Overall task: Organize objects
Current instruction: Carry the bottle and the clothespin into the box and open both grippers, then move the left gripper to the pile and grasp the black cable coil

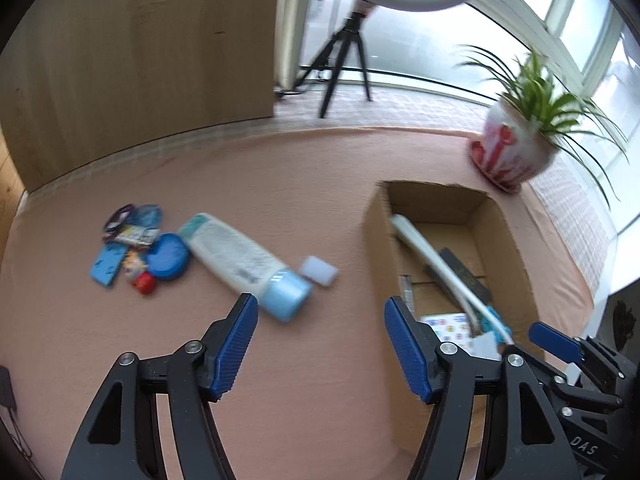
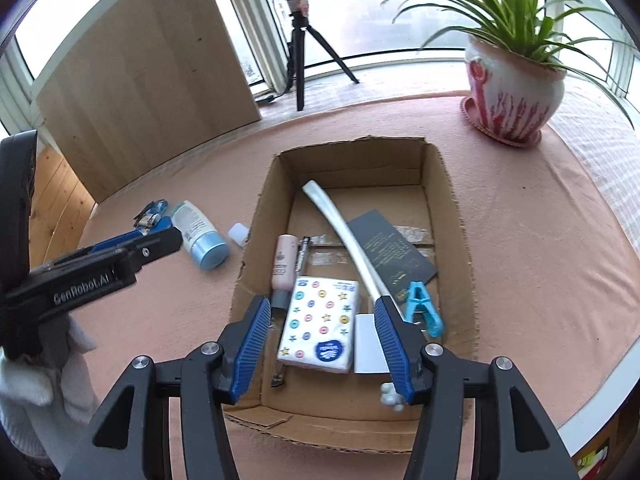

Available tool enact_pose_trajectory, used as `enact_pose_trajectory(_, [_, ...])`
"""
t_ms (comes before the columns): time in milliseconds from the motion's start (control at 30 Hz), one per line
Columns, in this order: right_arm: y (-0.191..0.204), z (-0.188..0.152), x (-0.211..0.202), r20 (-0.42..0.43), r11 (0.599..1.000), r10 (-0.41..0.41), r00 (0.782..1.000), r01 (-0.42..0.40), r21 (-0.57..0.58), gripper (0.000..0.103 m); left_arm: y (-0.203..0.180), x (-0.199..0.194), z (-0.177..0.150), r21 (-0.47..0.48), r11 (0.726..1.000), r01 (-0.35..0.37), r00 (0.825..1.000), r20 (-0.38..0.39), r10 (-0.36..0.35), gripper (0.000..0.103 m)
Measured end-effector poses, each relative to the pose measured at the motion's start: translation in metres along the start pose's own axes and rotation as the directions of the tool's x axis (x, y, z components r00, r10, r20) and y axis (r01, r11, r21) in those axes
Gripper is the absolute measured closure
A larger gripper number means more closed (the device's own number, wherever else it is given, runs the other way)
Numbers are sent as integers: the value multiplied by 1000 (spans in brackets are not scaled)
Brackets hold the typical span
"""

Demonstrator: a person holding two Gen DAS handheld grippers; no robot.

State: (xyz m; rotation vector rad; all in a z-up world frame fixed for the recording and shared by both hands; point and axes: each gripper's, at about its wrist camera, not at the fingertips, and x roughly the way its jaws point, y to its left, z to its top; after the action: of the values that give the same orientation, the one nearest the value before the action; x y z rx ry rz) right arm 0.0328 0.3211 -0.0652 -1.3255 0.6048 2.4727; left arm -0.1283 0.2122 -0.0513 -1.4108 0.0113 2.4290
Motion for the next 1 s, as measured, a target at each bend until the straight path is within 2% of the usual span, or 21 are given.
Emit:
enact_pose_trajectory(100, [14, -2, 4, -7, 999, 3, 1000, -3, -32, 52, 36, 0, 0, -48, 998, -43, 999, 3, 44, 34])
enact_pose_trajectory(300, [40, -6, 15, -45, 997, 37, 998, -40, -72, 52, 115, 19, 15, -176, 980, -87, 995, -70, 75, 34])
enact_pose_trajectory(400, [52, -8, 21, -68, 995, 48, 996, -54, -80, 52, 153, 31, 30, -251, 963, -99, 993, -91, 78, 34])
enact_pose_trajectory(533, [66, -10, 20, -73, 994, 54, 996, -61, -94, 53, 186, 53, 61, -279, 953, -120, 989, -121, 89, 35])
enact_pose_trajectory(633, [73, -13, 19, -75, 993, 50, 996, -58, -107, 53, 203, 72, 83, -279, 949, -145, 984, -144, 107, 37])
enact_pose_trajectory(733, [73, -16, 21, -85, 993, 40, 996, -49, -105, 52, 215, 89, 99, -272, 946, -177, 976, -171, 133, 50])
enact_pose_trajectory(867, [64, -21, 22, -94, 996, 22, 995, -30, -81, 52, 232, 114, 109, -288, 941, -175, 969, -222, 112, 62])
enact_pose_trajectory(1000, [47, -21, 23, -98, 1000, 8, 995, -11, -29, 52, 236, 129, 113, -265, 948, -175, 962, -251, 107, 63])
